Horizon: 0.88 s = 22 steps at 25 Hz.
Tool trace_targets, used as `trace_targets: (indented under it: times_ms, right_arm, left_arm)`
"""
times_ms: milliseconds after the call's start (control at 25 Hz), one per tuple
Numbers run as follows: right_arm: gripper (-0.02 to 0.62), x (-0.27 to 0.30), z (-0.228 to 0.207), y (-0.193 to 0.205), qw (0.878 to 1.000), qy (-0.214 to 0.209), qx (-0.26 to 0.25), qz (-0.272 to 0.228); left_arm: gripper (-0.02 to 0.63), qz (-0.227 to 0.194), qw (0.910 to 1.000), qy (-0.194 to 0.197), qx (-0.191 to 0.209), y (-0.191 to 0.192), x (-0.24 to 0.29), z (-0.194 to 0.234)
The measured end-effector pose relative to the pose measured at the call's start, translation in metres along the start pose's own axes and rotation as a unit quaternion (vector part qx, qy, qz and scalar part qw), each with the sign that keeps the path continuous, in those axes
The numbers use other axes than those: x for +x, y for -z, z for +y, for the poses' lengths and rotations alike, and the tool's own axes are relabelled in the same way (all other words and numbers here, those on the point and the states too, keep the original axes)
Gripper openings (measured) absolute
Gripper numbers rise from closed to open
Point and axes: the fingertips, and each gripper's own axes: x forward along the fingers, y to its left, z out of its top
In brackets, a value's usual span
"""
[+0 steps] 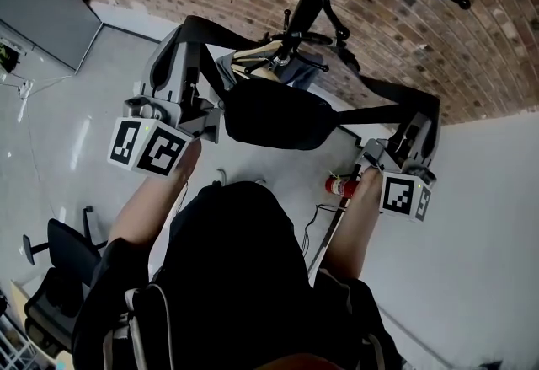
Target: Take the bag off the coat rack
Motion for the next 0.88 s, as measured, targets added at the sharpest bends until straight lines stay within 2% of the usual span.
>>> trace_targets:
  times_ms: [240,440,760,880]
  right_arm:
    - [0.020,-0.008,-0.011,-0.007,1.000,0.007,-0.006,-0.002]
    - [0.020,-0.015,-0.013,0.003,1.000,0.006,-0.015,0.016]
    - [0.020,-0.028,-0.018,0.024,0.998,0.011,-0.020,0.051]
    - [0.020,-0.032,-0.019,0.029,0.997,0.010,-0.037,0.062]
  left_arm:
    - [0.023,-0.001,0.9999,-0.014,0.000,-0.006,-0.006,0.008]
    - [0.023,0.006,0.9995,-0.029,0.011,-0.004,-0.017,0.016]
    - [0.023,0.025,0.9986,-0.045,0.007,0.009,-0.026,0.024]
    - [0.023,0.026,0.9979,-0.051,0.030,0.012,-0.030,0.025]
